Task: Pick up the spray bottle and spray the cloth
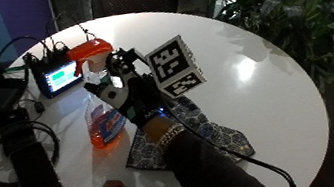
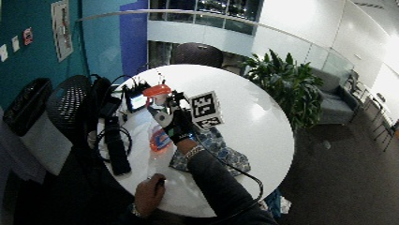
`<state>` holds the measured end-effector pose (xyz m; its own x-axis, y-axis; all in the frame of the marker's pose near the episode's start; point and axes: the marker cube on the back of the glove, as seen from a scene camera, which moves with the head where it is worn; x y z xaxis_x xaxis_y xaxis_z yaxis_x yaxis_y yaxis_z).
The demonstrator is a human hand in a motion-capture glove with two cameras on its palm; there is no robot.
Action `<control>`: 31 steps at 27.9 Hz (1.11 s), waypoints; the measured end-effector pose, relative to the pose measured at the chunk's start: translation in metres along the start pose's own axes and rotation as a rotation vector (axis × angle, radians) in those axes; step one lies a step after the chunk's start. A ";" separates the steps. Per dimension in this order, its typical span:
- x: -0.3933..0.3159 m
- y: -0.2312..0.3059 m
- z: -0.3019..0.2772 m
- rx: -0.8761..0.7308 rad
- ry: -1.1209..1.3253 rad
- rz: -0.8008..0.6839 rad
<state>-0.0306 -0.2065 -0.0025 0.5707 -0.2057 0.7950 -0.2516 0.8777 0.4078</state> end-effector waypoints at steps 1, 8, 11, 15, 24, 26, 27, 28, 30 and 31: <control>0.002 0.004 -0.003 -0.015 0.037 0.003; 0.000 0.056 -0.049 -0.057 0.388 0.019; -0.010 0.075 -0.069 -0.062 0.525 -0.007; -0.025 0.100 -0.087 -0.192 0.643 0.017; -0.051 0.142 -0.108 -0.348 0.815 0.078; -0.055 0.146 -0.110 -0.371 0.844 0.096; -0.056 0.148 -0.111 -0.380 0.856 0.105; -0.058 0.150 -0.111 -0.387 0.864 0.111; -0.060 0.152 -0.111 -0.393 0.871 0.114; -0.061 0.153 -0.111 -0.395 0.871 0.113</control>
<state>-0.0170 -0.0115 -0.0388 0.9794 0.1430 0.1428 -0.1503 0.9877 0.0418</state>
